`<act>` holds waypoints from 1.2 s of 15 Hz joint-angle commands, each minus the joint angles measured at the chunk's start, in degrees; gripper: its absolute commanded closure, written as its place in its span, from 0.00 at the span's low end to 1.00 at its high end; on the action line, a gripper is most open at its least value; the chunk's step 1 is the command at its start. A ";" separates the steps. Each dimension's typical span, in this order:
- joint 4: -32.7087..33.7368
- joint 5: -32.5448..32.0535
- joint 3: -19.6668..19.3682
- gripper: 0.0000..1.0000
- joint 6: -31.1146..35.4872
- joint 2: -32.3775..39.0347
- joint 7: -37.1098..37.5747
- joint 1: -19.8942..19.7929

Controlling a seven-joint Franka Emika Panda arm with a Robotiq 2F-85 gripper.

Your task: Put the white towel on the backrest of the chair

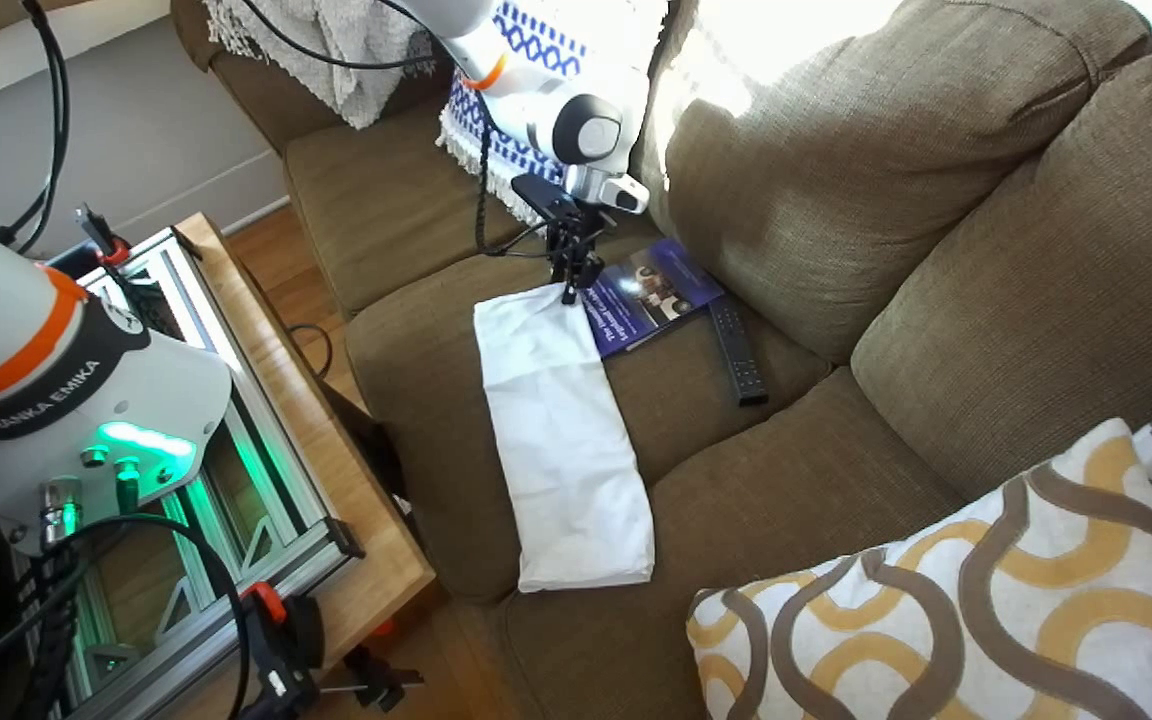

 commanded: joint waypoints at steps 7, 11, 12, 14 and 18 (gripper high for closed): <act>-2.11 -0.13 -0.57 0.98 -3.02 -3.59 0.83 0.25; -9.91 -0.36 -1.69 0.98 -2.58 -11.31 2.45 0.78; -11.97 -0.37 -2.22 0.98 -2.64 -13.39 3.61 1.06; -16.96 -0.68 -3.37 0.98 -2.52 -18.31 5.79 1.80; -27.09 -1.14 -5.38 0.98 -1.45 -28.38 10.24 3.11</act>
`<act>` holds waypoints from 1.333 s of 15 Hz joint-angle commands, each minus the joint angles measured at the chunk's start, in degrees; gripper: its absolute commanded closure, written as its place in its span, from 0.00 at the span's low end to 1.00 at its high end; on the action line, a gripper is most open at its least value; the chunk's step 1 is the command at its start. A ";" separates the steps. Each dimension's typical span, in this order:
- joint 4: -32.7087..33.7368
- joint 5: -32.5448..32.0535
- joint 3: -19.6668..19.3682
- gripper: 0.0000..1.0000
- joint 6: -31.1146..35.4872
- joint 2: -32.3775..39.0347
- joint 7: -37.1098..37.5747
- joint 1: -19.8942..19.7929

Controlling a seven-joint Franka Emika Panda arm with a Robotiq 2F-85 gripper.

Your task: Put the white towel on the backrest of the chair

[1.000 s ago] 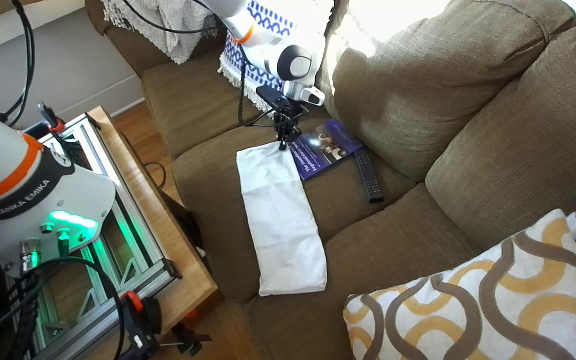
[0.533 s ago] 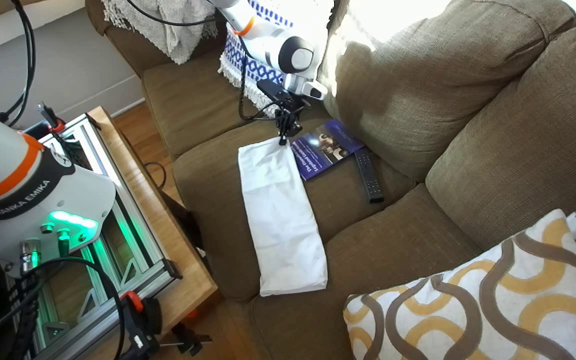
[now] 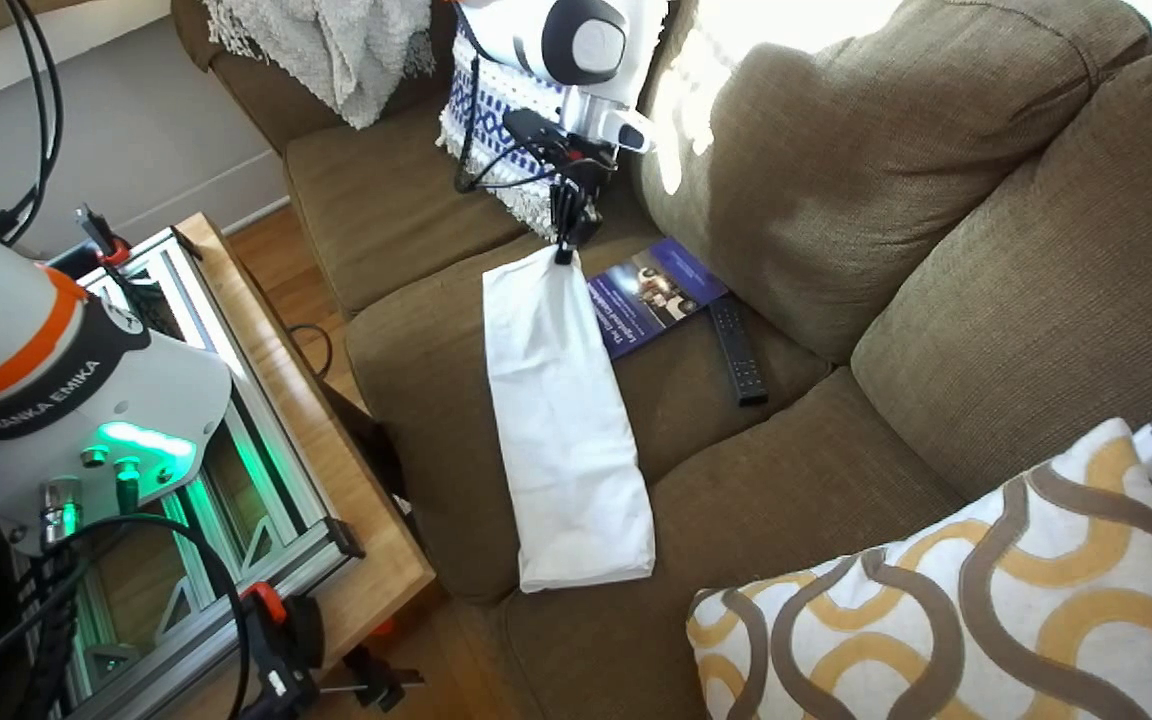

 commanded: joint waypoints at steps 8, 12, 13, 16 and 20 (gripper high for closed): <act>-25.16 -6.96 -5.78 0.98 8.46 -27.73 12.13 3.15; -23.37 -9.68 -4.20 0.93 6.25 -28.58 13.93 1.08; -24.48 -10.80 -4.22 0.93 6.23 -30.37 14.99 1.06; -26.33 -11.67 -4.09 0.93 6.22 -32.80 15.77 0.95; -27.24 -13.68 -5.04 0.98 7.09 -34.92 18.45 1.43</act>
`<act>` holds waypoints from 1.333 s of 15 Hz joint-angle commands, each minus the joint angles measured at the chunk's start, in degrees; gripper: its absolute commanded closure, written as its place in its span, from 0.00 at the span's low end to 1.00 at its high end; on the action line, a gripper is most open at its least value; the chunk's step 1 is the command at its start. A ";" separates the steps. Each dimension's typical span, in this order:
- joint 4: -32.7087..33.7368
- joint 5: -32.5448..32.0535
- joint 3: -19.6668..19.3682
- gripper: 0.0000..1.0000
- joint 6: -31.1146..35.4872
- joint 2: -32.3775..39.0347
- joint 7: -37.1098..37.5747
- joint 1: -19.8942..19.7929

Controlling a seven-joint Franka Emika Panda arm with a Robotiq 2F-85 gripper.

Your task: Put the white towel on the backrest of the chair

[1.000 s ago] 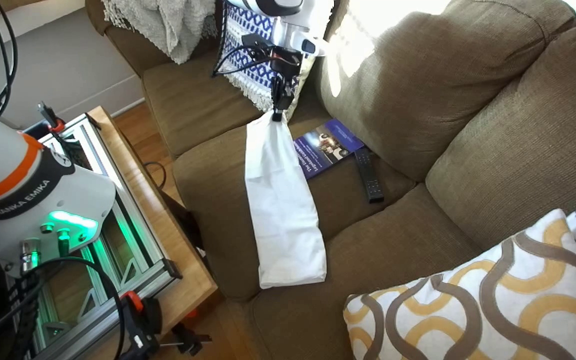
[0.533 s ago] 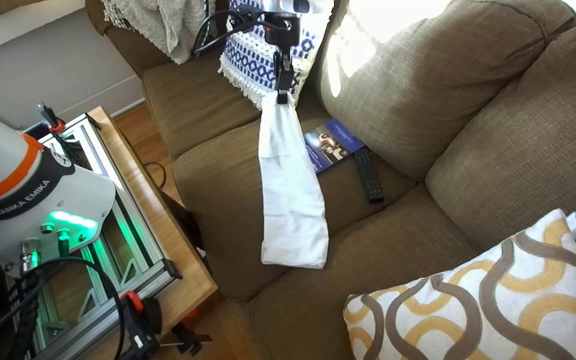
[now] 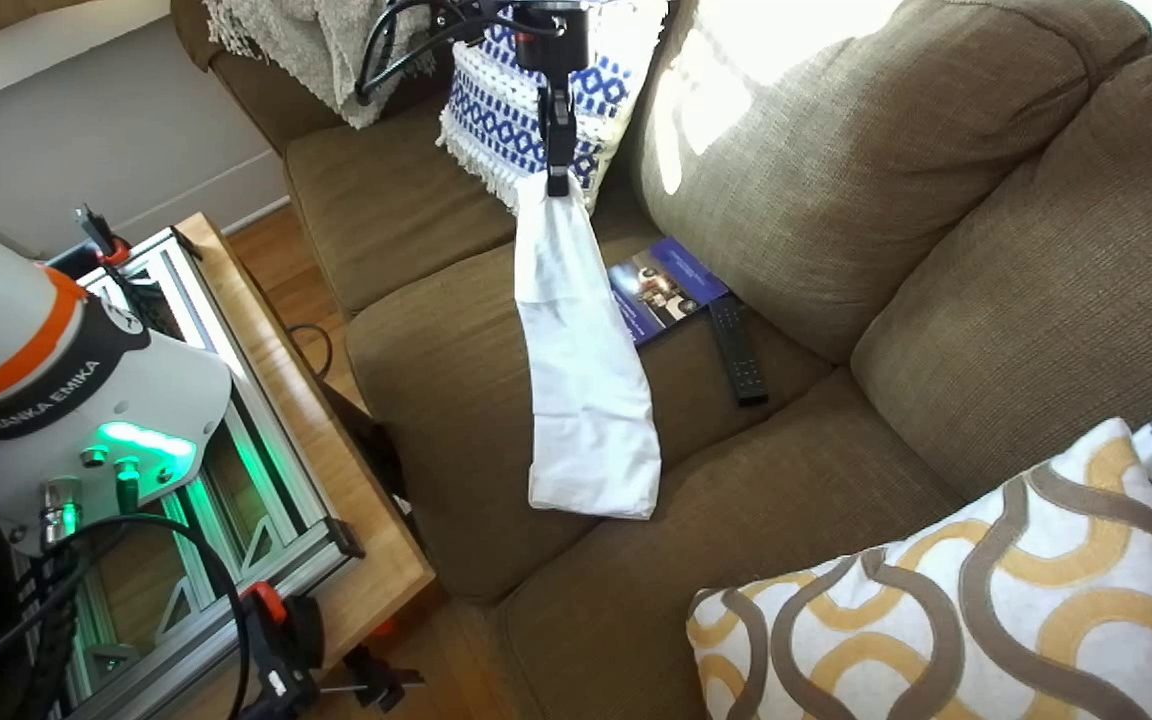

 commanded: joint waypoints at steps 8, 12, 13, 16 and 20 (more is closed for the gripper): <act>-0.50 -11.40 0.28 0.98 0.27 -10.03 8.44 -2.72; -0.54 -15.35 0.64 0.98 0.24 -14.05 10.97 -4.36; -0.42 -15.26 0.82 0.98 0.37 -15.05 11.38 -5.08; 0.31 -12.95 1.56 0.98 0.34 -17.82 12.82 -7.30; 1.48 -12.79 2.31 0.98 -0.21 -21.33 14.79 -9.96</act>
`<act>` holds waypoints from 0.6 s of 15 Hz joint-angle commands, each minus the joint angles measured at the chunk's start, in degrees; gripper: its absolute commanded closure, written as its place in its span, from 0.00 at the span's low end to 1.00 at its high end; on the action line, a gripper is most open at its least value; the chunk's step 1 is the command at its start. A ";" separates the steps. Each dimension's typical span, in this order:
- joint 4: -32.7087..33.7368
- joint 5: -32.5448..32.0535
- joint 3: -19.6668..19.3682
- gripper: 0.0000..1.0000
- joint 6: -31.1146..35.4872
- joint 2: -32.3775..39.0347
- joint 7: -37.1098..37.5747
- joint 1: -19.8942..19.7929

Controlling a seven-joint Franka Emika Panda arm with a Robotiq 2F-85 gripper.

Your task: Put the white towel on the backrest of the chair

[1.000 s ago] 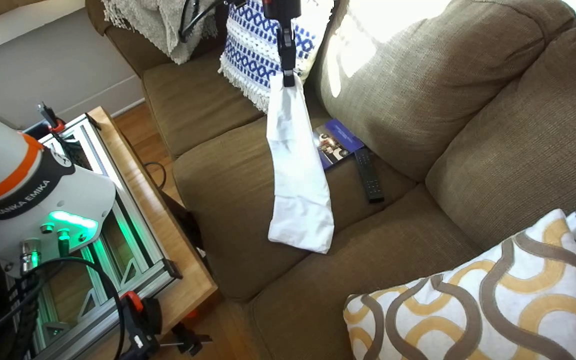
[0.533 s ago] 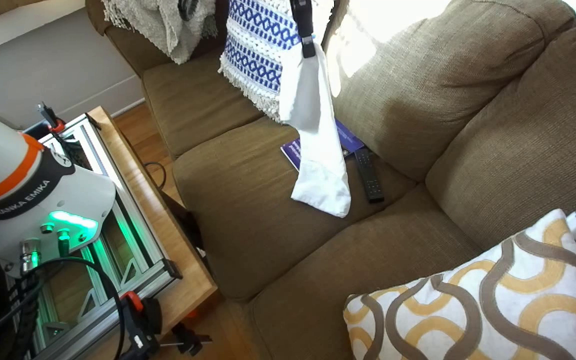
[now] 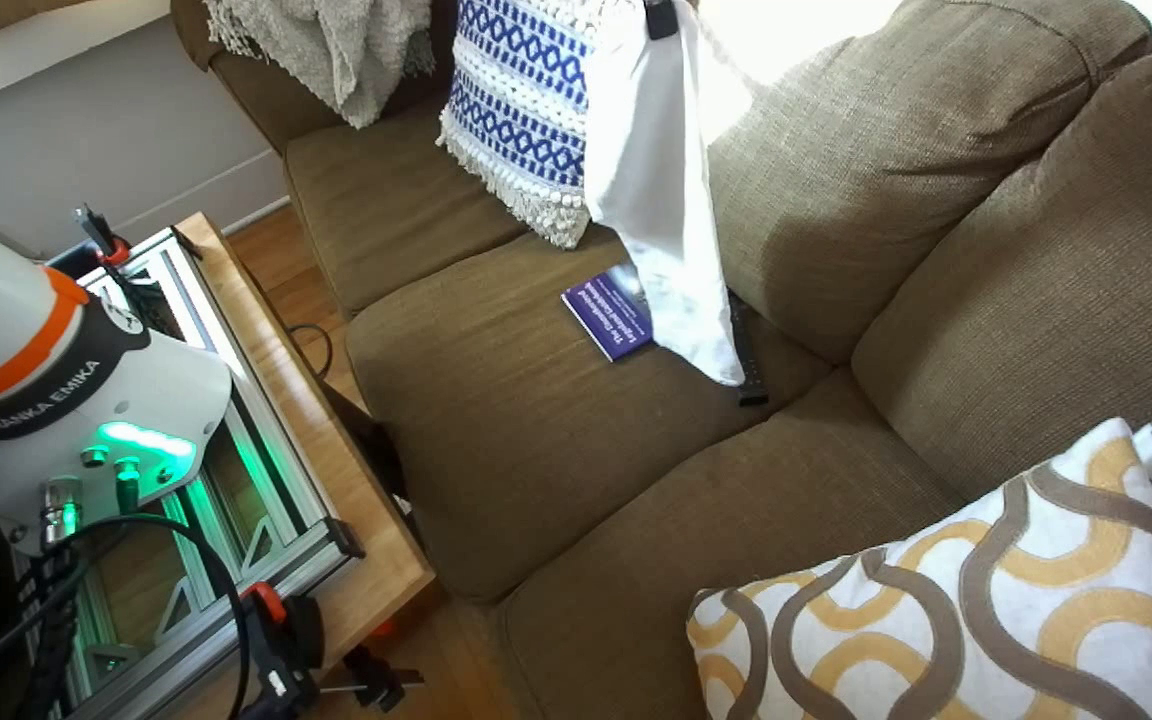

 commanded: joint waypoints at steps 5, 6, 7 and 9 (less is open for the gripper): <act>0.77 -0.08 2.57 0.93 -0.15 -3.39 1.01 -4.38; 0.76 -0.08 2.61 0.93 -0.15 -3.43 1.07 -4.41; 0.76 -0.08 2.69 0.93 -0.15 -3.40 1.15 -4.39; 0.76 -0.07 2.81 0.98 -0.15 -3.38 1.32 -4.36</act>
